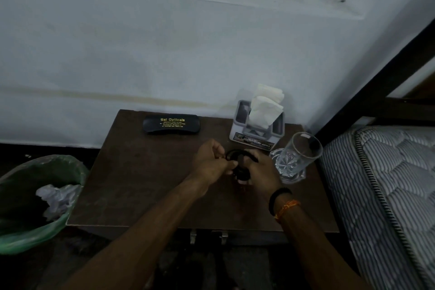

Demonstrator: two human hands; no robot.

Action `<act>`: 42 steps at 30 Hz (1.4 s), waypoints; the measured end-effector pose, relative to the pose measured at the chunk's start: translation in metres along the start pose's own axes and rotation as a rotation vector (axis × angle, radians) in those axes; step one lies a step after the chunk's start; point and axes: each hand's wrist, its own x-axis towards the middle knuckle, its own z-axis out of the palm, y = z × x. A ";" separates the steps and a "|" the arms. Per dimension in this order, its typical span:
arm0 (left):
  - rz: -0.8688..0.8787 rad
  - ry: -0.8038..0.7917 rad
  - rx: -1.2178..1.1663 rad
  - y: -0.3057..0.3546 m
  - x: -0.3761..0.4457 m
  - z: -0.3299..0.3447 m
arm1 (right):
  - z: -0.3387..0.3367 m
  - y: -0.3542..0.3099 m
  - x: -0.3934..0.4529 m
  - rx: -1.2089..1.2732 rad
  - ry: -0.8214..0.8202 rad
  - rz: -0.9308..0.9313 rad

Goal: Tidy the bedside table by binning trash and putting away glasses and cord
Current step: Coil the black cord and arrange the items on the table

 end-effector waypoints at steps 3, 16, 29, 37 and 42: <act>0.063 0.006 0.068 -0.005 0.012 0.010 | -0.010 0.000 -0.003 0.127 -0.026 0.126; 0.230 -0.056 0.271 -0.019 0.034 0.028 | -0.020 0.028 0.001 0.270 -0.002 0.034; 0.454 -0.131 0.725 -0.023 0.033 0.021 | -0.007 0.017 0.004 -1.029 0.260 -0.154; 0.471 -0.053 0.607 -0.019 0.033 0.012 | -0.010 -0.003 -0.007 -1.012 0.400 -0.211; 0.586 0.094 0.499 -0.013 0.035 0.006 | -0.003 -0.012 -0.014 -0.946 0.466 -0.353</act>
